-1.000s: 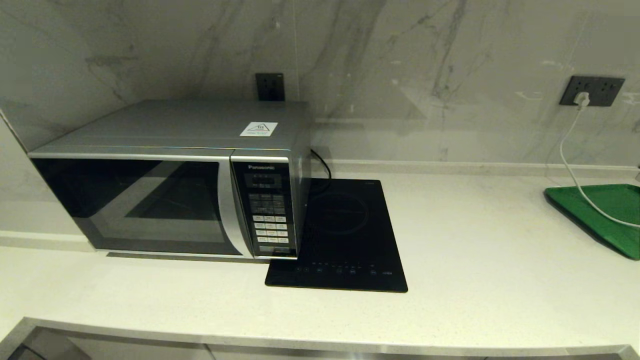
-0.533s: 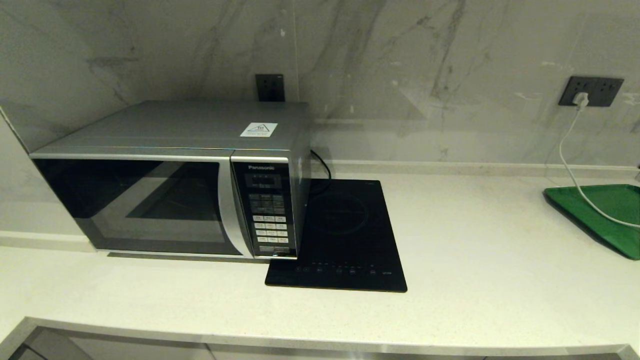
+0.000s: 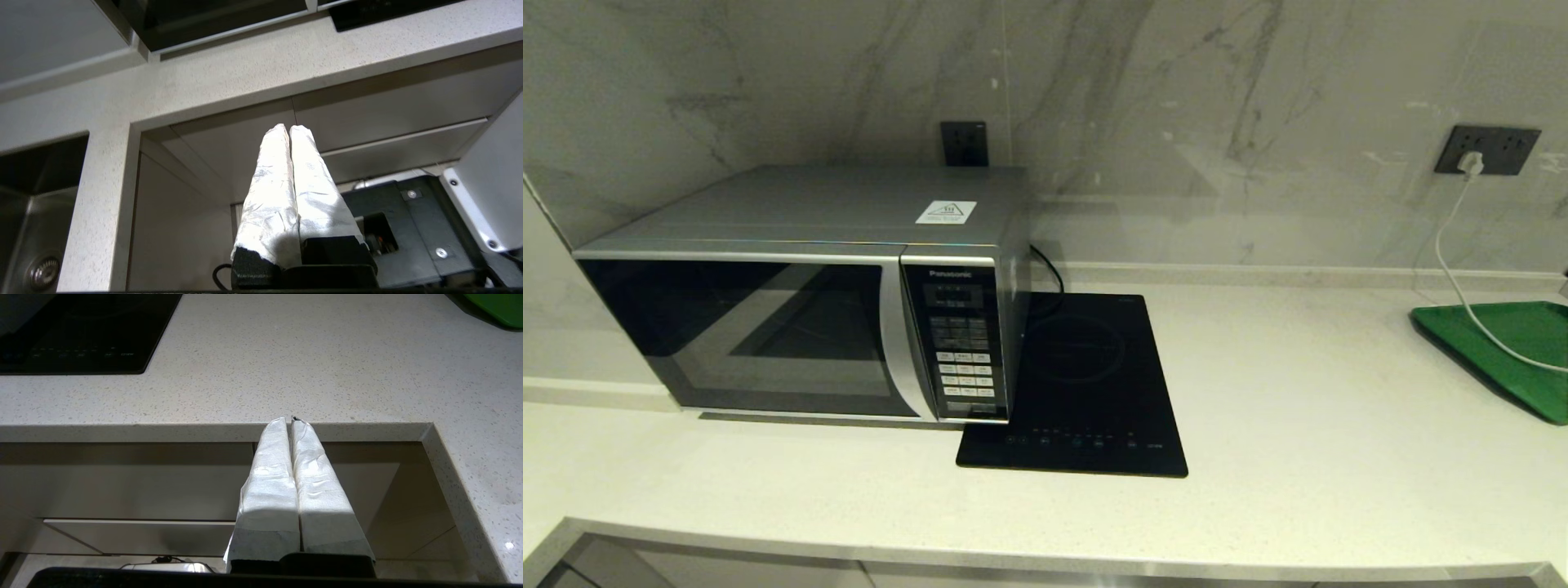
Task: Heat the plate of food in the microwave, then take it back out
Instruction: Open the microwave oven
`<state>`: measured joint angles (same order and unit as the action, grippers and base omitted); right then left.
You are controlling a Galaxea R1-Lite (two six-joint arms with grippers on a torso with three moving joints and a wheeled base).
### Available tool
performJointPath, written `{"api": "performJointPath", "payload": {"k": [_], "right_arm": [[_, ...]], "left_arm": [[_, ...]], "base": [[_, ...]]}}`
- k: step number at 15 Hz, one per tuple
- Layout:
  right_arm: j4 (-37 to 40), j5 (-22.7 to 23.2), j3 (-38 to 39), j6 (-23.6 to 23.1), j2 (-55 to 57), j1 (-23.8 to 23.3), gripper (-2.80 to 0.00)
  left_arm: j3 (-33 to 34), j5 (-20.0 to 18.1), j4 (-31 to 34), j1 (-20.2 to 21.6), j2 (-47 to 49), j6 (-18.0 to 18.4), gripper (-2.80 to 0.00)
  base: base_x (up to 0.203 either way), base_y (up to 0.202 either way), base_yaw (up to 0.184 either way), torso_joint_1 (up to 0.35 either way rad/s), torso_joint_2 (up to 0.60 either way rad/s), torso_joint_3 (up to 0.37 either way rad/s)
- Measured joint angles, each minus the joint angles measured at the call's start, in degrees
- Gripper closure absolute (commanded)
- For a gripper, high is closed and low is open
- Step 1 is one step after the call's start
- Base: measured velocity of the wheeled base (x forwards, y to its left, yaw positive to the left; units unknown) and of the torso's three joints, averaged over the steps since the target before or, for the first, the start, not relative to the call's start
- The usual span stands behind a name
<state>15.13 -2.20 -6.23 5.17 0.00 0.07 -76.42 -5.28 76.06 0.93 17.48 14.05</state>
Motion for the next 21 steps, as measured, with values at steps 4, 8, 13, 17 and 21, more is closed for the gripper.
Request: {"api": "performJointPath", "payload": {"k": [4,8,13,17,21], "right_arm": [[0.0,0.0,0.0,0.0,0.0,0.0,0.0],[0.0,0.0,0.0,0.0,0.0,0.0,0.0],[0.0,0.0,0.0,0.0,0.0,0.0,0.0],[0.0,0.0,0.0,0.0,0.0,0.0,0.0],[0.0,0.0,0.0,0.0,0.0,0.0,0.0]], "left_arm": [[17.8,0.6,-16.4,-0.7,-13.2,-2.0,0.0],[41.3,4.3,-40.5,-0.7,-16.8,-5.6,0.0],[72.4,4.6,-71.4,-0.8,-17.5,-4.7,0.0],[75.4,1.9,-74.5,-0.9,-17.5,-3.1,0.0],[72.2,1.9,-72.6,-1.0,-17.3,-6.8,0.0]], "base": [[0.0,0.0,0.0,0.0,0.0,0.0],[0.0,0.0,0.0,0.0,0.0,0.0],[0.0,0.0,0.0,0.0,0.0,0.0],[0.0,0.0,0.0,0.0,0.0,0.0],[0.0,0.0,0.0,0.0,0.0,0.0]]}}
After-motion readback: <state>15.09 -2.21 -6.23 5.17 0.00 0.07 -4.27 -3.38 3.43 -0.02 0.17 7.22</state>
